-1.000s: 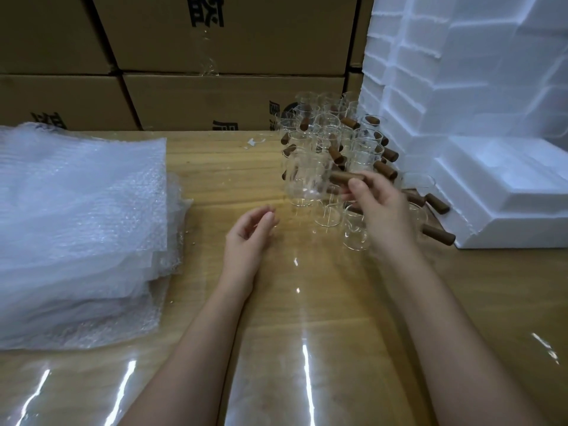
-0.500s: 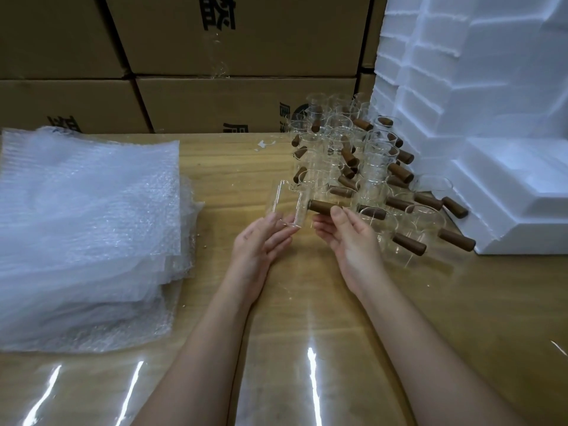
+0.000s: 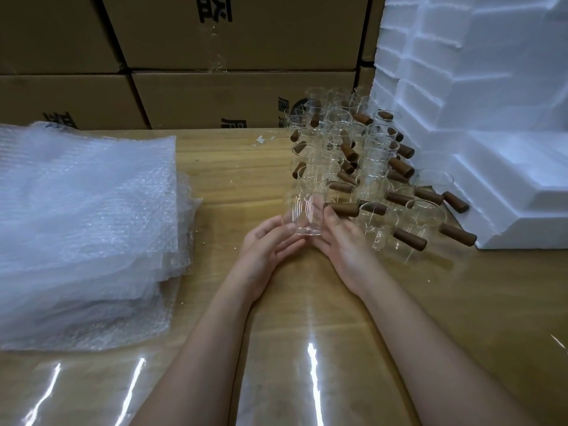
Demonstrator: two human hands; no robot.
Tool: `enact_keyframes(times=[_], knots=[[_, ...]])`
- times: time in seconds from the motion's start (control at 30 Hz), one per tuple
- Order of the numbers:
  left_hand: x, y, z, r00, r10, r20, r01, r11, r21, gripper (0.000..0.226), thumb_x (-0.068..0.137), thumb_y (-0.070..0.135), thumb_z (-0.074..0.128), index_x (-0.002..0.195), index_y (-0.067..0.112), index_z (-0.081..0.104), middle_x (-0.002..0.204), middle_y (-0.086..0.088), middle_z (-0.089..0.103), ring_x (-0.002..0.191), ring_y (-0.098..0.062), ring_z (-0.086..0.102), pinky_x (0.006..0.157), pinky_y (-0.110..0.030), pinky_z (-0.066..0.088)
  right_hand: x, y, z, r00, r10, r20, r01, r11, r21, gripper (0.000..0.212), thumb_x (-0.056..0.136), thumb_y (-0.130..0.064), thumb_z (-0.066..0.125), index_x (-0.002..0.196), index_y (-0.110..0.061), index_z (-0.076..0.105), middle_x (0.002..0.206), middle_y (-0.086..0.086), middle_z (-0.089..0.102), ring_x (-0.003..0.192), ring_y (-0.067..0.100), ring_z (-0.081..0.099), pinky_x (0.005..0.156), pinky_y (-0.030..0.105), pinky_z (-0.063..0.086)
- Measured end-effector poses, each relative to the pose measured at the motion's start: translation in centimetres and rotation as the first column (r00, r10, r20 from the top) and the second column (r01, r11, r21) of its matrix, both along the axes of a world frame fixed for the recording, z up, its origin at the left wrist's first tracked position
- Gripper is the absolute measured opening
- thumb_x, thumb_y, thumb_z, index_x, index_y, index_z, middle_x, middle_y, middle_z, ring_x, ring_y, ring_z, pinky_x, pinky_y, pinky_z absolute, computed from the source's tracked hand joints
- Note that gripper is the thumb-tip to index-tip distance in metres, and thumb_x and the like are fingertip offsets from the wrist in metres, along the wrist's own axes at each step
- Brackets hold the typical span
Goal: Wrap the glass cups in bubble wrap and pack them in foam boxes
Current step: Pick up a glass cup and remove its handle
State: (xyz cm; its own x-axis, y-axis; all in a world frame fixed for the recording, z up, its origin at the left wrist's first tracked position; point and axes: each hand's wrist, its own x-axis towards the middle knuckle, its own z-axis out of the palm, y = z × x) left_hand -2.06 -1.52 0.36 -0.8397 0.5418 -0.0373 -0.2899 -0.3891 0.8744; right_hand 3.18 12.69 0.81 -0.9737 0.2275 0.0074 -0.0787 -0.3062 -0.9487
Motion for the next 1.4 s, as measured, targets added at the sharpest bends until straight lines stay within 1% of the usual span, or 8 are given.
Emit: enact_keyframes(times=[0.4,0.53,0.7,0.83,0.97,1.07,1.2,1.4], knots=[[0.9,0.9,-0.1,0.964,0.124,-0.234,-0.184,0.95,-0.254,0.022,0.084,0.02,0.069,0.104,0.012,0.066,0.125,-0.02,0.055,0.1,-0.014,0.063,0.086,-0.03,0.055,-0.2,0.2,-0.7,1.0,-0.029,-0.011,0.029,1.0,0.002,0.042,0.082,-0.042,0.052,0.117,-0.018,0.059,0.127,0.002,0.063,0.118,0.015,0.058,0.108,0.041,0.038],[0.7,0.9,-0.4,0.942,0.144,-0.304,-0.222,0.945,-0.239,0.049,0.073,0.032,0.079,0.115,0.03,0.055,0.097,0.001,0.061,0.088,-0.005,0.064,0.084,-0.032,0.056,-0.2,0.2,-0.8,0.999,-0.033,-0.025,0.033,0.999,-0.007,0.048,0.084,-0.042,0.052,0.122,-0.014,0.057,0.129,0.001,0.061,0.118,0.019,0.059,0.106,0.041,0.04],[1.0,1.5,-0.7,0.903,0.212,-0.375,-0.318,0.915,-0.25,0.064,0.053,0.048,0.078,0.105,0.031,0.046,0.106,0.001,0.057,0.094,-0.013,0.063,0.083,-0.033,0.054,-0.5,-0.4,-0.7,0.991,-0.134,-0.007,0.134,0.991,-0.026,0.037,0.076,-0.043,0.058,0.106,-0.022,0.065,0.119,-0.001,0.067,0.105,0.011,0.065,0.087,0.025,0.052],[0.8,1.6,-0.9,0.898,0.194,-0.394,-0.332,0.888,-0.319,0.073,0.054,0.048,0.089,0.108,0.029,0.043,0.115,0.001,0.053,0.102,-0.016,0.063,0.08,-0.02,0.05,-0.6,-0.8,-0.9,0.981,-0.188,-0.046,0.19,0.981,0.032,0.034,0.069,-0.038,0.067,0.1,-0.025,0.064,0.108,0.003,0.07,0.105,0.018,0.065,0.092,0.034,0.052],[0.6,1.1,-0.5,0.935,0.207,-0.289,-0.292,0.91,-0.294,0.069,0.056,0.045,0.08,0.113,0.019,0.053,0.108,0.003,0.059,0.092,-0.004,0.065,0.077,-0.016,0.05,-0.4,-0.6,-0.9,0.978,-0.19,-0.09,0.198,0.976,0.092,0.036,0.07,-0.031,0.072,0.104,-0.026,0.062,0.105,0.004,0.072,0.106,0.019,0.065,0.091,0.034,0.052],[0.3,0.7,-0.1,0.971,0.205,-0.121,-0.217,0.972,-0.095,0.044,0.071,0.035,0.076,0.104,0.011,0.061,0.099,-0.005,0.068,0.095,-0.015,0.067,0.084,-0.024,0.053,-0.1,-0.5,-0.7,0.987,-0.112,-0.116,0.124,0.986,0.107,0.039,0.077,-0.021,0.072,0.114,-0.014,0.062,0.102,-0.009,0.072,0.107,0.009,0.064,0.096,0.029,0.048],[0.1,0.3,0.3,0.992,0.115,0.057,-0.122,0.983,0.134,0.043,0.077,0.029,0.064,0.11,0.01,0.043,0.099,-0.022,0.069,0.093,-0.031,0.07,0.077,-0.029,0.057,-0.1,-0.4,-0.6,0.997,-0.053,-0.052,0.058,0.993,0.106,0.06,0.069,-0.053,0.071,0.118,-0.021,0.059,0.117,0.001,0.068,0.113,0.014,0.061,0.101,0.035,0.046],[0.5,0.4,0.6,0.993,-0.072,0.094,0.061,0.992,0.113,0.049,0.09,0.042,0.05,0.117,0.001,0.058,0.116,-0.027,0.064,0.11,-0.033,0.064,0.085,-0.034,0.056,0.0,-0.5,-0.5,0.999,0.033,0.02,-0.036,0.975,0.217,0.06,0.079,-0.064,0.049,0.125,-0.027,0.056,0.126,-0.003,0.063,0.121,0.009,0.055,0.106,0.034,0.04]])
